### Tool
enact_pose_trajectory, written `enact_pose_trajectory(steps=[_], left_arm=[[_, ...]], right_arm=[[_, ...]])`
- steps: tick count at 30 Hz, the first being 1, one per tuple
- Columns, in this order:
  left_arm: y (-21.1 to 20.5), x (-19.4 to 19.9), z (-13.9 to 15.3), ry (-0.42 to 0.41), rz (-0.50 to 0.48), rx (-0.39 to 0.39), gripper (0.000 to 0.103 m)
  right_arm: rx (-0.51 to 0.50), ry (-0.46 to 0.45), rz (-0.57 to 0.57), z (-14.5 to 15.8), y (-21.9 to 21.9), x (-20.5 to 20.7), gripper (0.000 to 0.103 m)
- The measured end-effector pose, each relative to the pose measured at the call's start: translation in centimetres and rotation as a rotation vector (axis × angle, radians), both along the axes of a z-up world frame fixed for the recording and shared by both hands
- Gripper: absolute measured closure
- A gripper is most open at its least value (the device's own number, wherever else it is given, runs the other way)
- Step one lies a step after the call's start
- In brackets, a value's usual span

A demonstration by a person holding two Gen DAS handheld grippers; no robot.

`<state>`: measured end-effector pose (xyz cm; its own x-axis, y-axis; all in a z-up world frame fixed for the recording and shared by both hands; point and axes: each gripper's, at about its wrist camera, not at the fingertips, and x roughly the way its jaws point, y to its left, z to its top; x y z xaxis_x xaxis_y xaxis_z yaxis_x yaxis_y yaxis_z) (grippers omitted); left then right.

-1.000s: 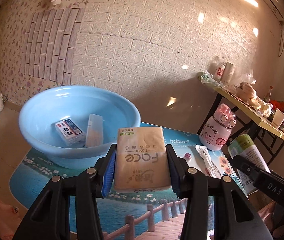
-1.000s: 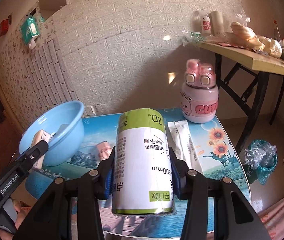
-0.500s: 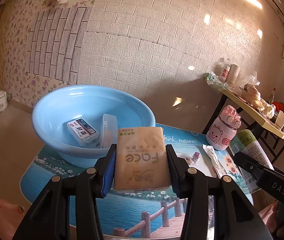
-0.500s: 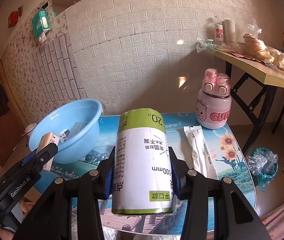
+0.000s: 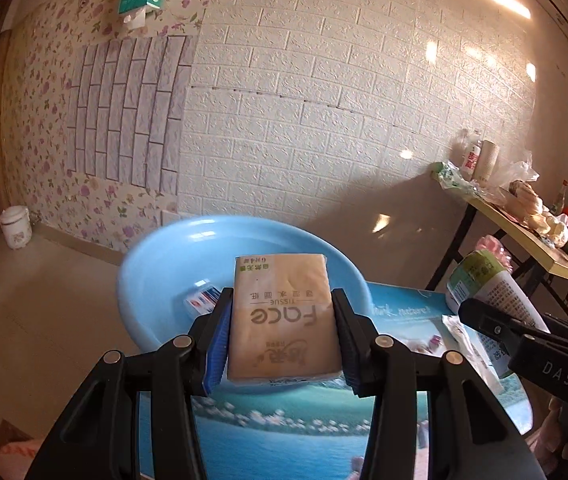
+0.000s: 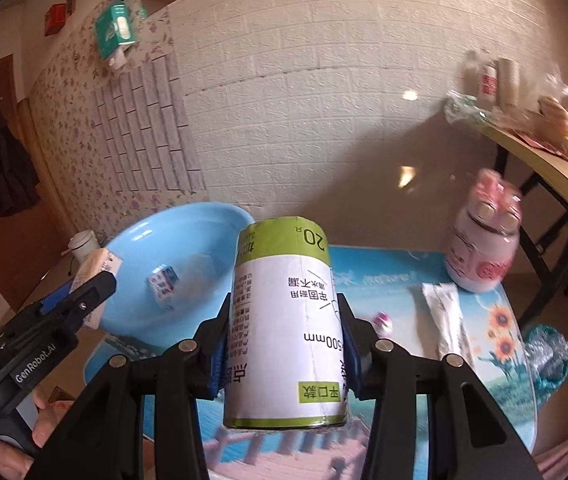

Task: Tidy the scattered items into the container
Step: 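Lift the tissue pack and the can and carry both over the basin, then open the left gripper to drop the tissue pack in the basin while the right releases the can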

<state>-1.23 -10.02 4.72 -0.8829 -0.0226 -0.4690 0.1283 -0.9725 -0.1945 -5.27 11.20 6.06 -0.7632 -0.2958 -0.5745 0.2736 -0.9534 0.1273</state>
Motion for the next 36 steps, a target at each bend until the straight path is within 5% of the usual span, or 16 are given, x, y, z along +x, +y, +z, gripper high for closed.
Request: enact_pose_trajectory(steps=[11,36], left_arm=[[-5.9,-2.6,2.0,-0.003,0.049,-0.037,0.058],[-7.6,-8.8,-3.6,-0.138,0.028,-0.08,0.056]], right_arm=[[0.028,0.015,0.14,0.7,-7.0,-3.5,0.057],[0.067,-0.088,0.192,-3.7,-12.6,-8.4,0.057]])
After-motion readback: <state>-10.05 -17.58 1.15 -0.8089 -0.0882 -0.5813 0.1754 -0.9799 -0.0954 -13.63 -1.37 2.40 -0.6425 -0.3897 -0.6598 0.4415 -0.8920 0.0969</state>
